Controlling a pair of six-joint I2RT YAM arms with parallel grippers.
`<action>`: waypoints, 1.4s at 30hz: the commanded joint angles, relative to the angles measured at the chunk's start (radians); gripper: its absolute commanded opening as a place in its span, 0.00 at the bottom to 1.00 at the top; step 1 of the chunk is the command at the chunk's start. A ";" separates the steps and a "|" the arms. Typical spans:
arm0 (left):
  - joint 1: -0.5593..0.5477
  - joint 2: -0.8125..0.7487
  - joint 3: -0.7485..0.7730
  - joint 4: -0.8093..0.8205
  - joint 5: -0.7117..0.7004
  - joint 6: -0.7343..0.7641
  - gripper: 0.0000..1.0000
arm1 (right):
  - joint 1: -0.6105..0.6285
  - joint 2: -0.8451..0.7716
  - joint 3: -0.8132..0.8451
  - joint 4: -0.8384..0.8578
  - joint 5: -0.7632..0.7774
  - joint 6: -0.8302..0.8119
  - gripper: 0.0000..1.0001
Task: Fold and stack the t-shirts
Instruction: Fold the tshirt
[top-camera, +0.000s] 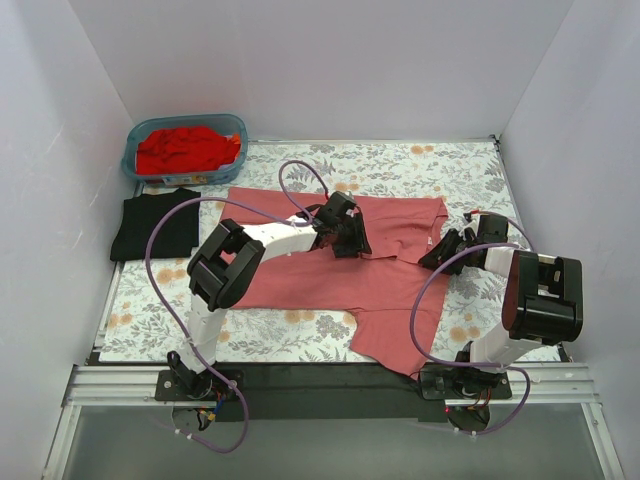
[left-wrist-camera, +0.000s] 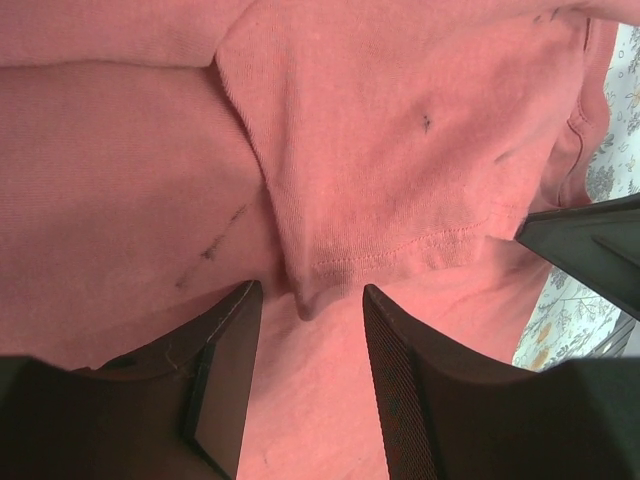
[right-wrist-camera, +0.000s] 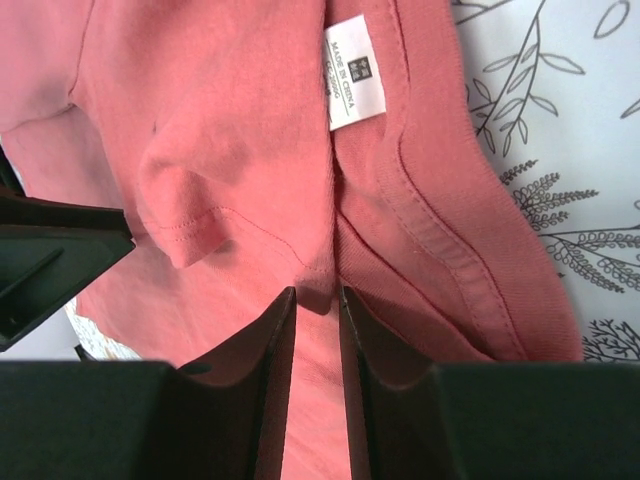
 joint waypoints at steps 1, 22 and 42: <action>-0.010 -0.002 0.033 0.004 0.011 -0.007 0.44 | -0.007 0.011 -0.004 0.059 -0.030 0.007 0.30; -0.019 -0.033 0.029 -0.008 -0.010 -0.013 0.00 | -0.048 -0.110 0.037 -0.109 -0.002 -0.042 0.01; -0.017 -0.068 0.073 -0.106 -0.048 0.016 0.00 | -0.050 -0.162 0.042 -0.246 0.002 -0.079 0.01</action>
